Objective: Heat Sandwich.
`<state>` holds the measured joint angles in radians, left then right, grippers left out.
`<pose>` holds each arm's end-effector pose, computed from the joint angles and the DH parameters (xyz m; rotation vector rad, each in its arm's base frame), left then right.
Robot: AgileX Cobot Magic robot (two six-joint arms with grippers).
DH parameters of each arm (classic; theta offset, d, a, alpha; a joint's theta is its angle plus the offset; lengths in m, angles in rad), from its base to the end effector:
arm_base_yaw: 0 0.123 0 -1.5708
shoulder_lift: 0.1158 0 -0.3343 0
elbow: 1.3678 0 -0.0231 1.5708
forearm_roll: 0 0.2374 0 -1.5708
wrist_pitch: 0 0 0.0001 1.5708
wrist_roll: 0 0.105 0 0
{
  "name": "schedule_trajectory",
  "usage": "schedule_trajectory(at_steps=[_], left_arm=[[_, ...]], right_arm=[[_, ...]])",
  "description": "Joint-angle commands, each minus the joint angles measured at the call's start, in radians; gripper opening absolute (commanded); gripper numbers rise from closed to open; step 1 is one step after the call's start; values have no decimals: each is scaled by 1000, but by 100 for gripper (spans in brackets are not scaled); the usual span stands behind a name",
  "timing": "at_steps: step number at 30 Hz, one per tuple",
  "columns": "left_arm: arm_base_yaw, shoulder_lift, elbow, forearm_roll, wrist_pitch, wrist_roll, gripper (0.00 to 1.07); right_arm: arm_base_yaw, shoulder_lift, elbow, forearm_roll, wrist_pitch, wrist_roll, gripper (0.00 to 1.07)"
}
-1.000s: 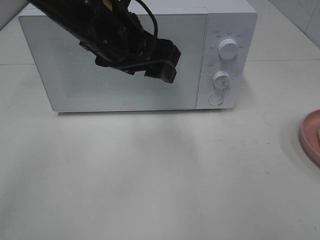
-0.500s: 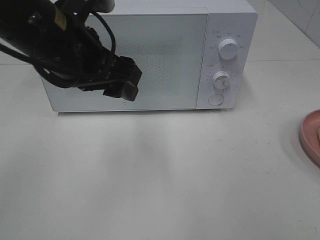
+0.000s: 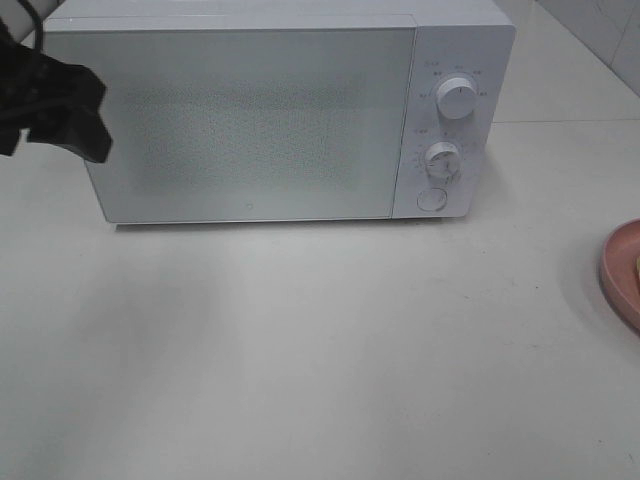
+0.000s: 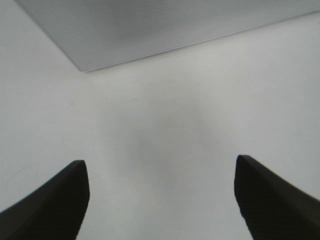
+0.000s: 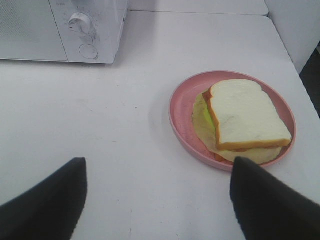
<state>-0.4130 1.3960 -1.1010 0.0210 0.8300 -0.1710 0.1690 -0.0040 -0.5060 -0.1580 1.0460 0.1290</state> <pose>0.2485 -0.1071 0.3399 0.3292 2.5991 -0.1816 -0.0518 -0.0233 0.2682 -0.0334 2.0095 0.0018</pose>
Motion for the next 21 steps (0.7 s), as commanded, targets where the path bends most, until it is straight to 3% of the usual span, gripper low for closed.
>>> schedule_trajectory(at_steps=[1, 2, 6, 10, 11, 15, 21], left_arm=[[72, -41, 6, -2, 50, 31, 76], [72, -41, 6, -2, 50, 31, 76], [195, -103, 39, -2, 122, 49, 76], [232, -133, 74, 23, 163, 30, 82], [232, -133, 74, 23, 163, 30, 82], [238, -224, 197, 156, 196, -37, 99], [238, -319, 282, 169, 193, -40, 99]], right_arm=[[-8, -27, 1, -5, -4, -3, 76], [-8, -27, 1, -5, -4, -3, 76], [-8, -27, 1, -5, -4, -3, 76], [-8, -27, 1, -5, -4, -3, 76], [-8, -27, 1, -5, -4, -3, 76], [-8, -27, 1, -5, -4, -3, 76], [-8, -27, 1, -5, -4, -2, 76]])
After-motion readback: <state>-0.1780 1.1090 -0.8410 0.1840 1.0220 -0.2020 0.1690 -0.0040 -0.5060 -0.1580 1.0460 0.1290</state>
